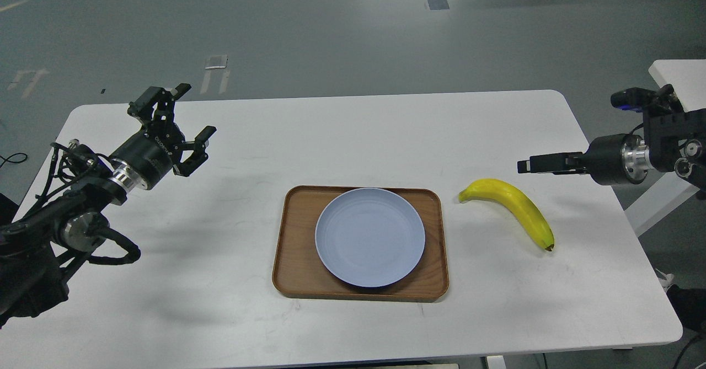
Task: Place banana on plate with both arms
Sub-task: 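Move the right gripper down to the middle of the yellow banana, then close the right gripper on the banana and lift it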
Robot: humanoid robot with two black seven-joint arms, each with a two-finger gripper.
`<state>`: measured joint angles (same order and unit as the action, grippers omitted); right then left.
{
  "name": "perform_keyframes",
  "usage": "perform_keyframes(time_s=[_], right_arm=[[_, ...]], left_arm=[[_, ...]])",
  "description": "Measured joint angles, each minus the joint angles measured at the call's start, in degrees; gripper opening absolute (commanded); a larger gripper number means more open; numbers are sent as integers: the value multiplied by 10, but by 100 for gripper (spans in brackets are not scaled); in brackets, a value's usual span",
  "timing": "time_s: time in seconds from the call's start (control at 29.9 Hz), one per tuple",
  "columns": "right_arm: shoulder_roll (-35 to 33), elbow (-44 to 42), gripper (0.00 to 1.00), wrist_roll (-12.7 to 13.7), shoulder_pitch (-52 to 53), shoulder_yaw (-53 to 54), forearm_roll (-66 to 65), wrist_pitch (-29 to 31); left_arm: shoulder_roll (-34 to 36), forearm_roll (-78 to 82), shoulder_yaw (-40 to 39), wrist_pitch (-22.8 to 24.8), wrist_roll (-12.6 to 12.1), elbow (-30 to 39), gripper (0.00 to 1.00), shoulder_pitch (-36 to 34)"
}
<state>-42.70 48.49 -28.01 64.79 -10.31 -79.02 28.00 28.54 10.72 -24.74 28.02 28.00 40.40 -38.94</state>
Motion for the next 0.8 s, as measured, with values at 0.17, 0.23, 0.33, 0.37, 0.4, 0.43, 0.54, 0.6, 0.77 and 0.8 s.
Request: perform_keyframes(time_s=[0.17, 0.23, 0.33, 0.37, 0.4, 0.43, 0.54, 0.6, 0.77, 0.8], right_arm=[[38, -9, 100, 0, 8, -40, -27, 0], [55, -18, 100, 0, 8, -52, -28, 0], [78, -40, 94, 0, 7, -73, -28, -9], [86, -46, 92, 0, 7, -81, -28, -18], [92, -51, 90, 0, 7, -89, -28, -26], [97, -55, 87, 0, 7, -95, -28, -31], [109, -62, 62, 0, 7, -111, -28, -39], [114, -64, 39, 0, 7, -119, -28, -40], [119, -67, 8, 0, 7, -130, -28, -41], [119, -67, 4, 0, 7, -131, -28, -41]], left_arm=[[0, 2, 0, 0, 0, 2, 98, 1], [0, 2, 0, 0, 0, 2, 98, 1], [0, 3, 1, 0, 0, 2, 98, 2], [0, 3, 1, 0, 0, 2, 98, 2], [0, 3, 0, 0, 0, 2, 98, 2], [0, 3, 0, 0, 0, 2, 98, 2], [0, 3, 0, 0, 0, 2, 98, 2], [0, 3, 0, 0, 0, 2, 98, 2], [4, 3, 0, 0, 0, 2, 98, 2], [4, 3, 0, 0, 0, 2, 98, 2]])
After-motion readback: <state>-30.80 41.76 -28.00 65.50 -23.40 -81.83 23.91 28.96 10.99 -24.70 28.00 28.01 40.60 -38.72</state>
